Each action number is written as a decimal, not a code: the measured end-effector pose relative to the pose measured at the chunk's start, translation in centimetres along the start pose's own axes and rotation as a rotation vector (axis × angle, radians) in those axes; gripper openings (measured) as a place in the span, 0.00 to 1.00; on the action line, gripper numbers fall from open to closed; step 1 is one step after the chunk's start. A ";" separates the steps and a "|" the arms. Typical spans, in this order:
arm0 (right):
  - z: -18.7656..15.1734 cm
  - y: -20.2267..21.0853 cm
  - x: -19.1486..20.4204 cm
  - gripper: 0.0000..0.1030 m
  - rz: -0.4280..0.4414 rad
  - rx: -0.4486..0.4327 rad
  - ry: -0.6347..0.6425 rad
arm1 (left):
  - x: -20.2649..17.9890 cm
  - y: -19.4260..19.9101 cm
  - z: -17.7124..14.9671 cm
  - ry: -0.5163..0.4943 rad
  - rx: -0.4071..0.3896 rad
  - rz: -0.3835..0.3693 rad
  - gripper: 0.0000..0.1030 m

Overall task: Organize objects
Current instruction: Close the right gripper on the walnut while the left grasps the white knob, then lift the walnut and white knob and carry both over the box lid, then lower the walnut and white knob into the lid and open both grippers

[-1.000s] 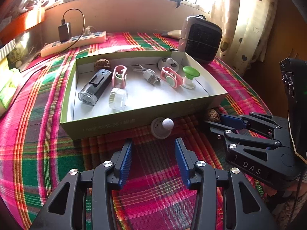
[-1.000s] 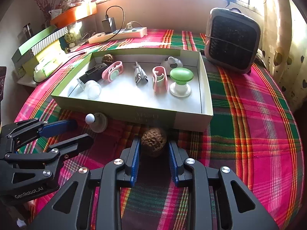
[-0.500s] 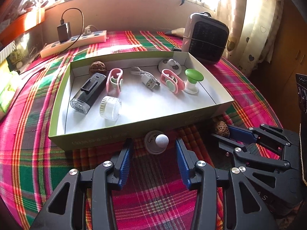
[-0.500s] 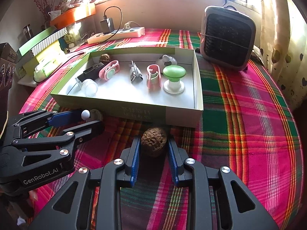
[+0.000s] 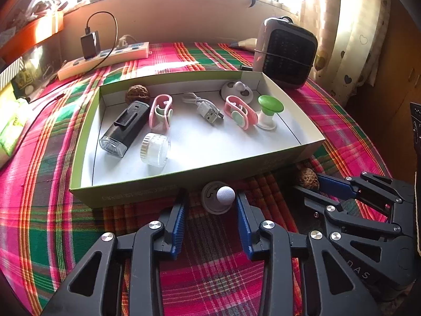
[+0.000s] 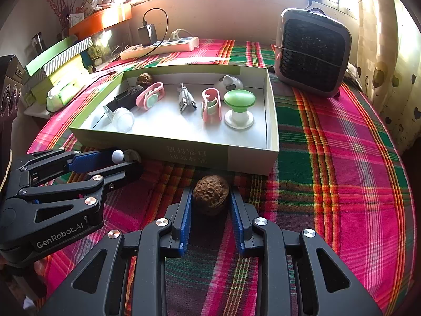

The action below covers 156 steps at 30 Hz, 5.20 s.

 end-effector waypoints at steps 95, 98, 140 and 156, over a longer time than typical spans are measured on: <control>6.7 -4.4 -0.7 0.27 0.065 0.069 0.069 | 2.6 -3.8 6.8 -0.031 0.036 -0.021 0.22; 6.8 -4.5 -0.6 0.27 0.062 0.067 0.069 | 2.6 -3.8 6.9 -0.033 0.036 -0.021 0.22; 6.2 -3.5 -0.5 0.40 0.043 0.036 0.038 | 2.1 -2.8 6.7 -0.015 0.030 0.015 0.37; 5.6 -0.4 -1.0 0.40 0.053 -0.031 -0.023 | 1.3 1.7 5.3 -0.006 -0.094 0.154 0.37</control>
Point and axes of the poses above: each gripper's, at about its wrist camera, not at the fingertips, and y roughly against the way its jaws point, x to its left, z to its top, the point moved 5 cm from there along -y, roughly the way its jaws point, and after that the axes turned 13 degrees about -z, right-handed, at the moved point
